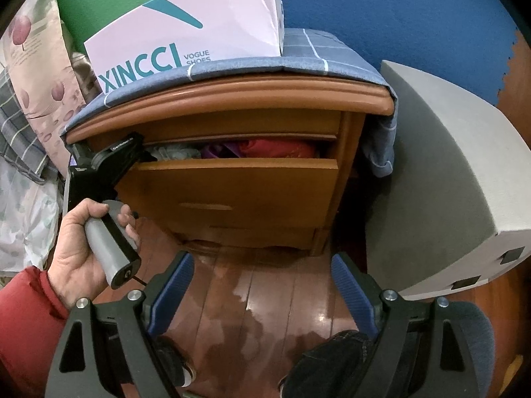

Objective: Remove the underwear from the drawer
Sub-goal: 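Hook the left gripper on the drawer front and pull it open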

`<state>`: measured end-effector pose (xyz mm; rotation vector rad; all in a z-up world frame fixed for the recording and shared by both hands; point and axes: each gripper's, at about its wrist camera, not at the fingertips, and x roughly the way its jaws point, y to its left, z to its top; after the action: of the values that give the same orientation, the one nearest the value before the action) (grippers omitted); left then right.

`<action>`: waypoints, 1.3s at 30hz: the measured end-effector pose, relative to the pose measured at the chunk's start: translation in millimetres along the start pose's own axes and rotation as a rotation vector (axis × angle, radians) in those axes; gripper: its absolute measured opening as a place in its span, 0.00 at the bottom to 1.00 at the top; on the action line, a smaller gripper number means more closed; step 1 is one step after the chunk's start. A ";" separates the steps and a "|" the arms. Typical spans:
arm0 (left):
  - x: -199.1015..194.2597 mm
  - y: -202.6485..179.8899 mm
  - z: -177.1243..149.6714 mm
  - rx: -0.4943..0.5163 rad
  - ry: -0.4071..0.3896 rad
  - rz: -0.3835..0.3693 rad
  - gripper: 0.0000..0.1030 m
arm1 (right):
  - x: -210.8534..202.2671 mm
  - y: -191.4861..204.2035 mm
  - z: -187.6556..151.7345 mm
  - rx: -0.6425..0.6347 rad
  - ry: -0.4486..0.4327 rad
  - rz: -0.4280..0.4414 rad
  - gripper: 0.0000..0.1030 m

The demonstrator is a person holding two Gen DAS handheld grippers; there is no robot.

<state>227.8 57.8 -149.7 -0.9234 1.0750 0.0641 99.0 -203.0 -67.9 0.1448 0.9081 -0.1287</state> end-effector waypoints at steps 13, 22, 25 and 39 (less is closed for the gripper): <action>-8.4 3.6 -1.2 0.060 0.000 0.060 1.00 | -1.6 -6.0 8.4 0.016 -0.001 0.009 0.84; -16.9 8.4 -6.5 0.102 0.000 0.086 1.00 | -7.1 -5.5 10.8 0.007 -0.016 0.003 0.84; -15.9 8.7 -4.7 0.113 0.010 0.093 1.00 | -7.7 -3.7 9.6 -0.003 -0.011 0.008 0.84; -7.0 28.4 -5.4 0.150 0.028 0.100 1.00 | -7.9 -8.8 10.9 0.003 0.014 0.031 0.84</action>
<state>207.1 74.9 -162.5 -0.7374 1.1360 0.0524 101.1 -213.2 -55.6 0.1624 0.9197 -0.1002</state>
